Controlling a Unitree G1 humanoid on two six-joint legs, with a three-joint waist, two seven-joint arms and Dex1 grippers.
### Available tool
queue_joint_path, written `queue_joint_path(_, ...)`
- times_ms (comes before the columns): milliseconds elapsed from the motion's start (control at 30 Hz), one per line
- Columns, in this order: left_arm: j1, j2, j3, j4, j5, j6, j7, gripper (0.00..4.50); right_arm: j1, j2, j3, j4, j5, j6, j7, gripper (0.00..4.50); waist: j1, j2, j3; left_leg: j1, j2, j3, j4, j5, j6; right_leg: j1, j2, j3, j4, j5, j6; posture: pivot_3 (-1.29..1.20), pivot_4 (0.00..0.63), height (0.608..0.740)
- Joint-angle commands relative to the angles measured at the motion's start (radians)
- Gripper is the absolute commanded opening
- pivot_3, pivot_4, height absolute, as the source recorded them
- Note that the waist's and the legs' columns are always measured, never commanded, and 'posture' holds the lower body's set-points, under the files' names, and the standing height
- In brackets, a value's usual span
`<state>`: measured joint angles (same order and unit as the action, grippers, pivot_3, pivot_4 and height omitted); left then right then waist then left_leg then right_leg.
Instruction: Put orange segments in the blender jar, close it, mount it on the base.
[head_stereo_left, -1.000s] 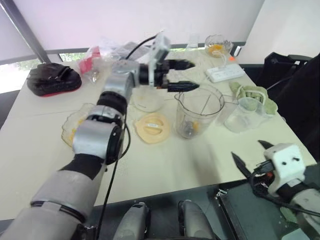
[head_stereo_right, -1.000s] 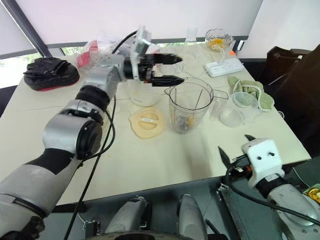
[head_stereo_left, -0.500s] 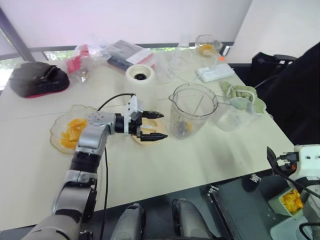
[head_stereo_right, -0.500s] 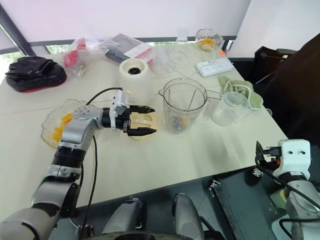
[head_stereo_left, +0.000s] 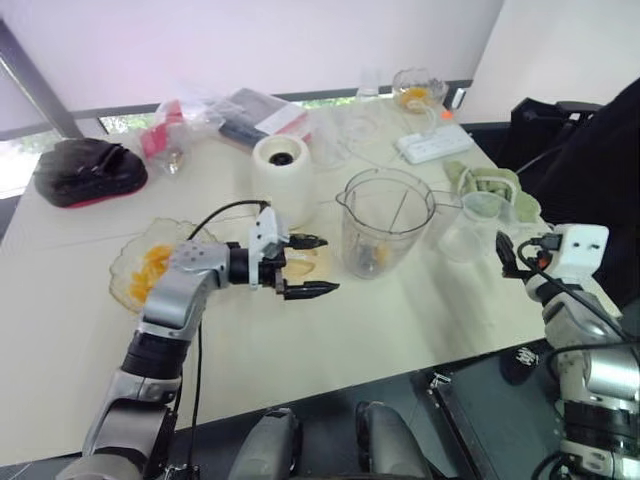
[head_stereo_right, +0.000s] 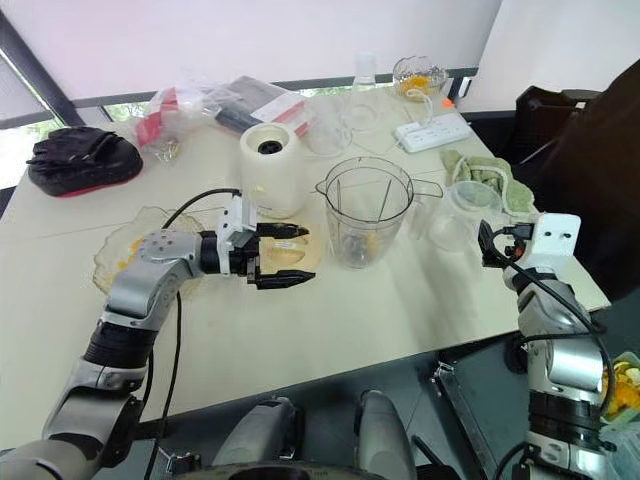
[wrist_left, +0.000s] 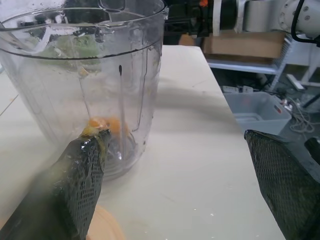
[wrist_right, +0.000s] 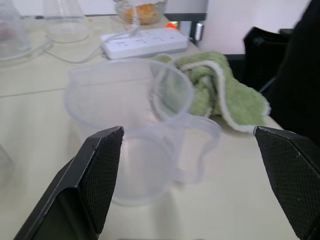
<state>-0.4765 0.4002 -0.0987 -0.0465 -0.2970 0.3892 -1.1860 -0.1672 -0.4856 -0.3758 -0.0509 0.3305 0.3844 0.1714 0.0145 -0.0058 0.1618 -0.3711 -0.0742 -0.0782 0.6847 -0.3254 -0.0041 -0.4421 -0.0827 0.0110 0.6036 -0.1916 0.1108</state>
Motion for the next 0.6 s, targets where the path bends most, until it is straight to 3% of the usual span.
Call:
queue_joint_path(33, 0.001, 0.013, 0.008, -0.055, -0.035, 0.009, 0.028, 4.45, -0.02, -0.001, -0.013, 0.005, 0.001, -0.003, 0.009, 4.34, -0.001, 0.0, 0.0, 0.001, 0.0, 0.0, 0.0, 0.0, 0.0, 0.001, 0.0, 0.0, 0.0, 0.0, 0.0, 0.0, 0.15, 0.74)
queue_joint_path(600, 0.019, 0.047, -0.009, -0.064, -0.039, -0.006, 0.07, 4.45, -0.085, -0.008, -0.044, 0.258, -0.052, -0.141, -0.023, 4.34, -0.008, 0.001, 0.0, 0.004, 0.0, 0.005, 0.0, 0.0, 0.0, -0.001, 0.001, 0.005, 0.007, 0.0, 0.0, 0.0, 0.15, 0.74)
